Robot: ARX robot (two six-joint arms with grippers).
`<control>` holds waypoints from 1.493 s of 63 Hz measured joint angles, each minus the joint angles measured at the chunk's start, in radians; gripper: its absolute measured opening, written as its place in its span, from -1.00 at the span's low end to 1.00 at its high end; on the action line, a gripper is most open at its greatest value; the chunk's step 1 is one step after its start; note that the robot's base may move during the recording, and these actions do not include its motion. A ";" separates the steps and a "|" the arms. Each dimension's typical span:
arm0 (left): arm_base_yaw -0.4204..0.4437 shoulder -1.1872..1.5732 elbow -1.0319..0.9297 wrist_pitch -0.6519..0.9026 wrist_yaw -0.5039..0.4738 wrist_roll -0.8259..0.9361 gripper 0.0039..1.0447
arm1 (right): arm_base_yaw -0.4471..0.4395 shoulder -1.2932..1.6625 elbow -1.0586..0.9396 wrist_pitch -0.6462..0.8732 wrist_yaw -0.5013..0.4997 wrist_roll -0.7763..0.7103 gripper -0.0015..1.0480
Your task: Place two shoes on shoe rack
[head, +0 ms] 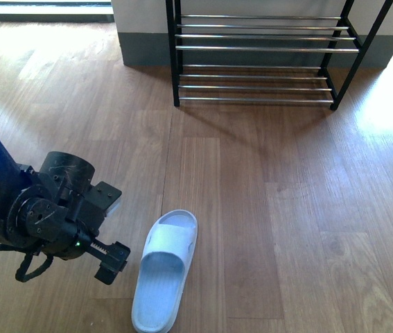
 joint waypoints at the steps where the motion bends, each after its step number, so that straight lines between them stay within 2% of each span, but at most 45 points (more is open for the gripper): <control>1: -0.002 -0.008 -0.010 0.003 0.008 -0.009 0.83 | 0.000 0.000 0.000 0.000 0.000 0.000 -0.97; 8: -0.042 -0.041 -0.070 0.024 0.087 -0.049 0.83 | 0.000 0.000 0.000 0.000 0.000 0.000 -0.97; 14: -0.089 -0.034 -0.065 0.026 0.076 -0.080 0.83 | 0.000 0.000 0.000 0.000 0.000 0.000 -0.97; 27: -0.071 0.083 0.040 0.035 0.011 -0.106 0.83 | 0.000 0.000 0.000 0.000 0.000 0.000 -0.97; 44: -0.082 0.173 0.195 -0.038 0.062 -0.121 0.83 | 0.000 0.000 0.000 0.000 0.000 0.000 -0.97; 56: -0.095 0.215 0.276 -0.044 0.060 -0.137 0.82 | 0.000 0.000 0.000 0.000 0.000 0.000 -0.97; 64: -0.111 0.216 0.276 -0.038 0.060 -0.150 0.41 | 0.000 0.000 0.000 0.000 0.000 0.000 -0.97; 72: -0.118 0.216 0.276 -0.034 0.051 -0.159 0.11 | 0.000 0.000 0.000 0.000 0.000 0.000 -0.97; 84: -0.115 0.229 0.271 -0.011 0.044 -0.183 -0.69 | 0.000 0.000 0.000 0.000 0.000 0.000 -0.97; 91: -0.115 0.234 0.261 0.006 0.041 -0.196 -0.98 | 0.000 0.000 0.000 0.000 0.000 0.000 -0.97; 94: -0.115 0.231 0.251 0.020 0.042 -0.207 -0.97 | 0.000 0.000 0.000 0.000 0.000 0.000 -0.97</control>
